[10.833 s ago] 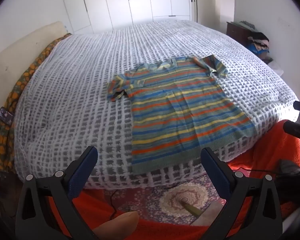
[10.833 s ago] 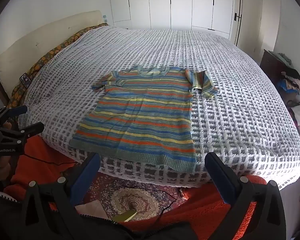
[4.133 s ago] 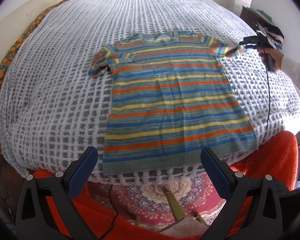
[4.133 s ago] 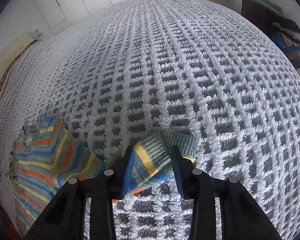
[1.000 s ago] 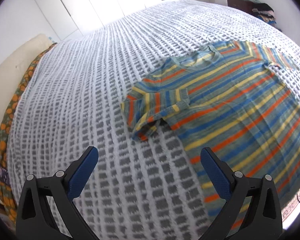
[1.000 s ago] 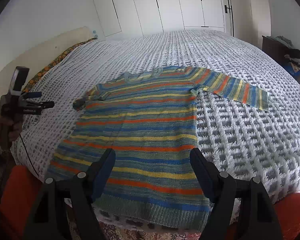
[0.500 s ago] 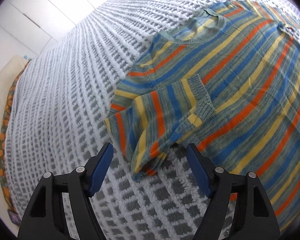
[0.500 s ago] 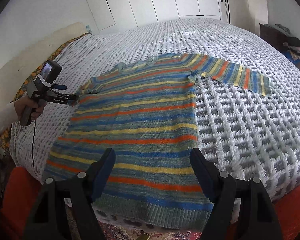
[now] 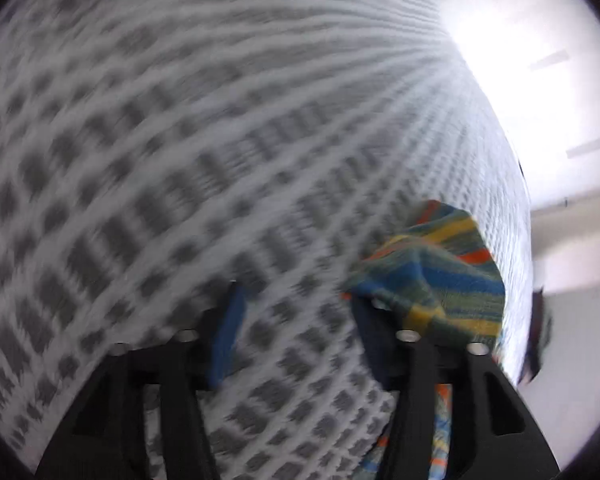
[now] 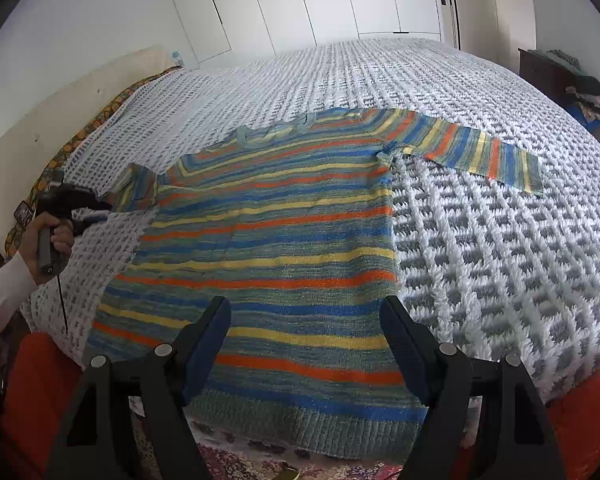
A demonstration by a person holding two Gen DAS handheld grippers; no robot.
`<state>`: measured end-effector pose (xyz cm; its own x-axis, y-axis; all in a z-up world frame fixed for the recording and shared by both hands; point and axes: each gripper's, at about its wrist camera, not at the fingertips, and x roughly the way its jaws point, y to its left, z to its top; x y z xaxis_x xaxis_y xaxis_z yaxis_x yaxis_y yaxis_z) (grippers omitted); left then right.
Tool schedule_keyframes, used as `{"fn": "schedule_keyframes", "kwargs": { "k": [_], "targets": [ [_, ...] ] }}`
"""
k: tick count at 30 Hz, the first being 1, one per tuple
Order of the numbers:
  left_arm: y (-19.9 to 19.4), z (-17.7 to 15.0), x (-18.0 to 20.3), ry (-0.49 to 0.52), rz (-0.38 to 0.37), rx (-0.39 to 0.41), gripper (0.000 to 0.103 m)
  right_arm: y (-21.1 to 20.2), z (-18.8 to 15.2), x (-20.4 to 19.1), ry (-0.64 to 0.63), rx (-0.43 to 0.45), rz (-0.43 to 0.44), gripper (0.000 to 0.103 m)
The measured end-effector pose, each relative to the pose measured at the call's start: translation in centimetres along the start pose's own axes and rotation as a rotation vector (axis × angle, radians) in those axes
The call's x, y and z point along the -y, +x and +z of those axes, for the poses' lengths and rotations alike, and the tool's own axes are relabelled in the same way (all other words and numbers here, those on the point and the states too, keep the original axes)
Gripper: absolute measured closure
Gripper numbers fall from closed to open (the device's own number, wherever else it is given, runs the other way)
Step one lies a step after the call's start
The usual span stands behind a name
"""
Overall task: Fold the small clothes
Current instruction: 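Grasp the folded sleeve cuff nearest the left tool with the left gripper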
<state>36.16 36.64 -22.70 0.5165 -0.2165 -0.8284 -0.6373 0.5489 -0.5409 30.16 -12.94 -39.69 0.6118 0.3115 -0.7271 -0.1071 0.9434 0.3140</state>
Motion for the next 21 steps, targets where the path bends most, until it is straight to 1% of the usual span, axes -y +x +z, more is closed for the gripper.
{"fn": "schedule_keyframes", "kwargs": {
  "k": [1,2,3,4,5,6,7,8,10,11,12,13,14,15,16,17,18,19,20,21],
  "targets": [
    [0.1,0.0,-2.1,-0.08,-0.023,-0.013,0.039,0.2,0.0,-0.2,-0.004,-0.007,0.004,0.027],
    [-0.3,0.0,-4.6,-0.144,-0.097,-0.008,0.04,0.3,-0.1,-0.3,-0.012,-0.013,0.007,0.027],
    [-0.5,0.1,-4.9,-0.143,-0.102,-0.006,0.04,0.3,-0.2,-0.5,-0.022,-0.015,0.007,0.027],
    [-1.0,0.4,-4.9,-0.112,-0.091,0.003,0.039,0.3,-0.3,-0.7,-0.03,-0.014,0.006,0.027],
    [-1.2,0.5,-4.7,-0.088,-0.08,0.009,0.036,0.2,-0.3,-0.9,-0.036,-0.013,0.006,0.027],
    [-1.7,1.1,-4.0,-0.027,-0.04,0.032,0.034,0.3,-0.3,-1.0,-0.04,-0.014,0.005,0.027],
    [-2.0,1.1,-3.6,-0.006,-0.024,0.039,0.033,0.4,-0.3,-1.1,-0.043,-0.016,0.005,0.027],
    [-2.2,1.7,-2.9,0.038,0.008,0.052,0.033,0.5,-0.2,-1.2,-0.043,-0.019,0.006,0.027],
    [-2.6,1.9,-1.4,0.1,0.043,0.073,0.033,0.8,-0.3,-1.3,-0.044,-0.027,0.009,0.027],
    [-2.4,2.4,-0.8,0.126,0.059,0.081,0.031,0.8,-0.3,-1.4,-0.047,-0.03,0.009,0.027],
    [-2.7,3.3,0.0,0.165,0.092,0.104,0.031,0.9,-0.4,-1.5,-0.051,-0.032,0.008,0.027],
    [-3.3,3.2,0.2,0.167,0.103,0.118,0.031,0.9,-0.4,-1.6,-0.055,-0.034,0.008,0.027],
    [-3.8,4.2,-0.2,0.157,0.111,0.134,0.031,0.9,-0.5,-1.6,-0.058,-0.037,0.008,0.027],
    [-4.5,5.3,-1.0,0.112,0.117,0.159,0.031,1.0,-0.5,-1.7,-0.059,-0.039,0.009,0.027],
    [-5.2,6.1,-1.6,0.081,0.095,0.177,0.031,1.0,-0.5,-1.7,-0.059,-0.041,0.01,0.027],
    [-6.1,5.9,-2.5,0.082,0.09,0.18,0.031,1.1,-0.5,-1.7,-0.059,-0.043,0.01,0.027],
    [-6.4,6.1,-1.8,0.135,0.073,0.176,0.031,1.1,-0.5,-1.7,-0.058,-0.044,0.011,0.027],
    [-6.4,5.9,-0.5,0.219,0.068,0.166,0.03,1.2,-0.5,-1.7,-0.057,-0.046,0.011,0.027],
    [-6.4,5.6,0.6,0.292,0.067,0.158,0.026,1.3,-0.5,-1.7,-0.057,-0.049,0.011,0.027],
    [-6.3,4.6,3.0,0.443,0.068,0.137,0.022,1.4,-0.5,-1.6,-0.057,-0.055,0.011,0.027]
  ]
}}
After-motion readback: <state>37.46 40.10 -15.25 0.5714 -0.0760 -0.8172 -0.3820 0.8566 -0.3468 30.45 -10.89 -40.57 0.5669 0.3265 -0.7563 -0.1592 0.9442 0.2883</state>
